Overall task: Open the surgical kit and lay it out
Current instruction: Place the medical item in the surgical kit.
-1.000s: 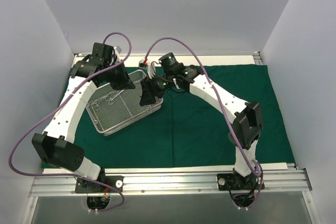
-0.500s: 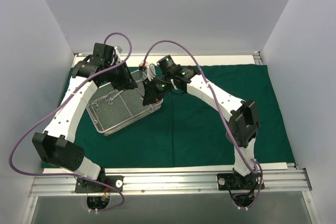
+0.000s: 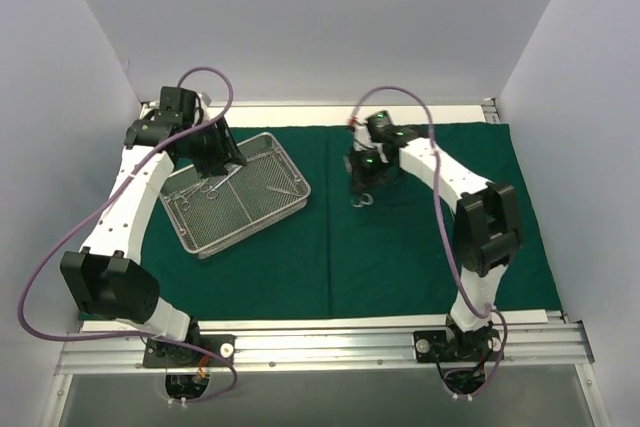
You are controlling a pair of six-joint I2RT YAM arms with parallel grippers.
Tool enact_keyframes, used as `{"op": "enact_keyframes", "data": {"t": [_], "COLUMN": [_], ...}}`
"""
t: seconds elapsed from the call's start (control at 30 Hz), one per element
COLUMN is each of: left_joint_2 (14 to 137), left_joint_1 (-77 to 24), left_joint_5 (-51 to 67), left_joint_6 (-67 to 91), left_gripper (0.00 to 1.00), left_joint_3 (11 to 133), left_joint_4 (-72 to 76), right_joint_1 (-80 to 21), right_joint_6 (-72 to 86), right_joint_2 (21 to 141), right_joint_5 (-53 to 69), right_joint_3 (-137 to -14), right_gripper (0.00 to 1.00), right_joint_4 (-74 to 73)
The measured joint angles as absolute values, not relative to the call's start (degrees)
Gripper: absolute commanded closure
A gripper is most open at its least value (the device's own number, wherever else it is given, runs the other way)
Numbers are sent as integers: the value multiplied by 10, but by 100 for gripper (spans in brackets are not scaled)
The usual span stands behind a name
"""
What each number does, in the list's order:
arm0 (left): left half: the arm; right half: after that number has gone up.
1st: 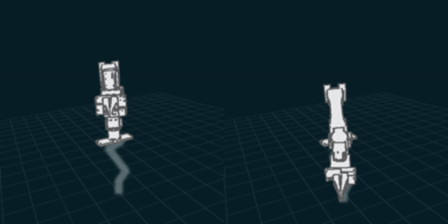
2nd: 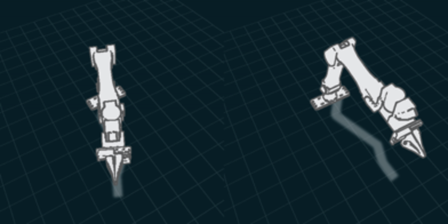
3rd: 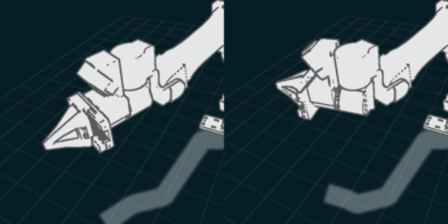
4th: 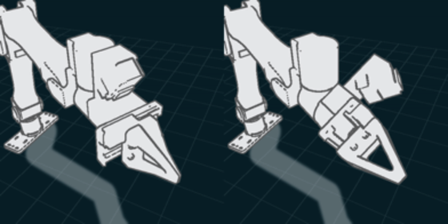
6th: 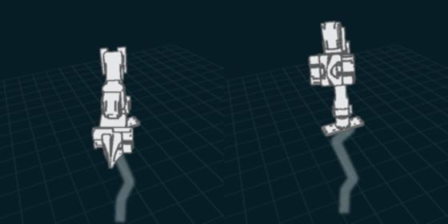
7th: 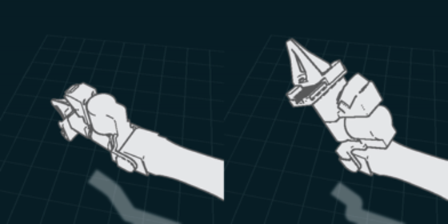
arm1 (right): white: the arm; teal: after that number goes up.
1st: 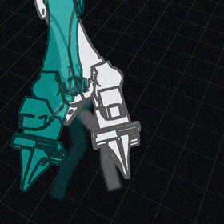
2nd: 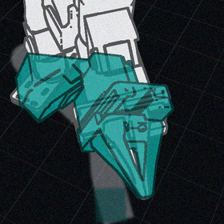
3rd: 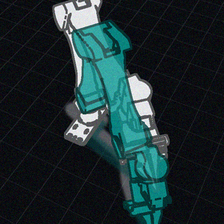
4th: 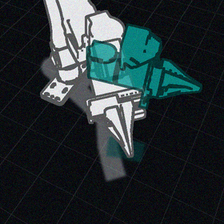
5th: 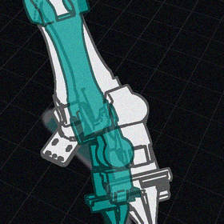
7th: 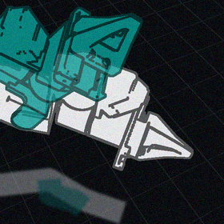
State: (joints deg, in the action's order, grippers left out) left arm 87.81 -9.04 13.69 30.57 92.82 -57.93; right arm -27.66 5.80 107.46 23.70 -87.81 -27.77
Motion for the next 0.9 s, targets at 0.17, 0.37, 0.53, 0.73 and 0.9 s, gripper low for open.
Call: {"op": "enact_keyframes", "data": {"t": [0.17, 0.37, 0.53, 0.73, 0.9], "left_joint_2": [878, 882, 899, 919, 922], "left_joint_1": [-91, -91, -91, -91, -91], "left_joint_5": [154, 176, 188, 196, 198], "left_joint_6": [304, 303, 302, 302, 302], "left_gripper": [38, 39, 40, 41, 41], "left_joint_3": [880, 873, 873, 874, 877], "left_joint_4": [-561, -547, -536, -535, -535], "right_joint_1": [-156, -120, -98, -70, -67], "right_joint_6": [64, 64, 67, 63, 59], "right_joint_2": [1034, 999, 999, 1008, 1023], "right_joint_5": [148, 78, 60, 42, 39], "right_joint_3": [-778, -710, -676, -667, -667], "right_gripper": [100, 100, 100, 100, 99], "right_joint_4": [-296, -304, -293, -280, -268]}}
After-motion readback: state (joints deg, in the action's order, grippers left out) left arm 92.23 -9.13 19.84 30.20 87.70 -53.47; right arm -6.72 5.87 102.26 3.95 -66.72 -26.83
